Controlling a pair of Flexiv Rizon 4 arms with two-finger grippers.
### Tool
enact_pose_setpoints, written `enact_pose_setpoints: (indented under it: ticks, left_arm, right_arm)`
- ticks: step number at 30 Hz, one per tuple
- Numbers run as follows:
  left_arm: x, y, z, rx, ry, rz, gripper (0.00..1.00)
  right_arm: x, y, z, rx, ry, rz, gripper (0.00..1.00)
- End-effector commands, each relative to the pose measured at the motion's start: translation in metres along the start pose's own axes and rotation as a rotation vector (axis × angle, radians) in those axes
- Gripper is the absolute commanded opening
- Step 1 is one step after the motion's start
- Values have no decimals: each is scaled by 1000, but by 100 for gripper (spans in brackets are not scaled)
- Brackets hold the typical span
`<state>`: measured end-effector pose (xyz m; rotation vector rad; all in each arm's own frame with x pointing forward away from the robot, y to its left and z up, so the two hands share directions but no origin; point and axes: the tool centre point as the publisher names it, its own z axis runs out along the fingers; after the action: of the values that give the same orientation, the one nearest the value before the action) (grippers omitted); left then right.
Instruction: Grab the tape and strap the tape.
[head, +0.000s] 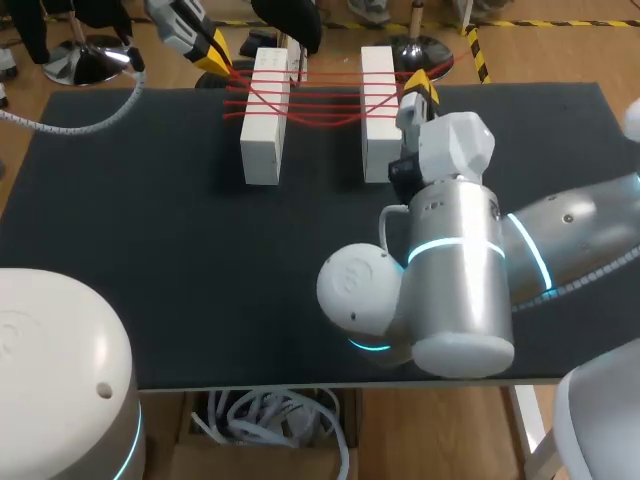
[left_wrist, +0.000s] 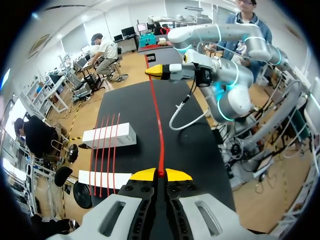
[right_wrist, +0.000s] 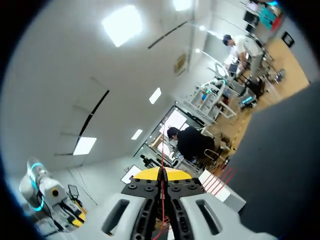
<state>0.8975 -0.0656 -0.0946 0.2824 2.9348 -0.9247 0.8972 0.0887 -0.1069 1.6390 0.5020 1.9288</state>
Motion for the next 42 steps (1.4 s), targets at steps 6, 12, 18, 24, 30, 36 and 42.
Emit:
enact_pose_setpoints:
  ticks: [6, 12, 18, 24, 30, 36, 42]
  left_arm:
    - [0, 0, -1, -3, 3, -1, 0]
    - [0, 0, -1, -3, 3, -1, 0]
    - [0, 0, -1, -3, 3, -1, 0]
    - [0, 0, -1, -3, 3, -1, 0]
    - [0, 0, -1, -3, 3, -1, 0]
    - [0, 0, -1, -3, 3, -1, 0]
    - [0, 0, -1, -3, 3, -1, 0]
  right_arm:
    - [3, 4, -4, -8, 160, -374, 0]
    - [3, 4, -4, -8, 160, -374, 0]
    - [3, 4, -4, -8, 160, -374, 0]
    - [7, 6, -2, -22, 128, -412, 0]
    - [29, 18, 7, -47, 109, -595, 0]
    - [46, 26, 14, -48, 136, -798, 0]
    - [54, 31, 17, -45, 133, -948, 0]
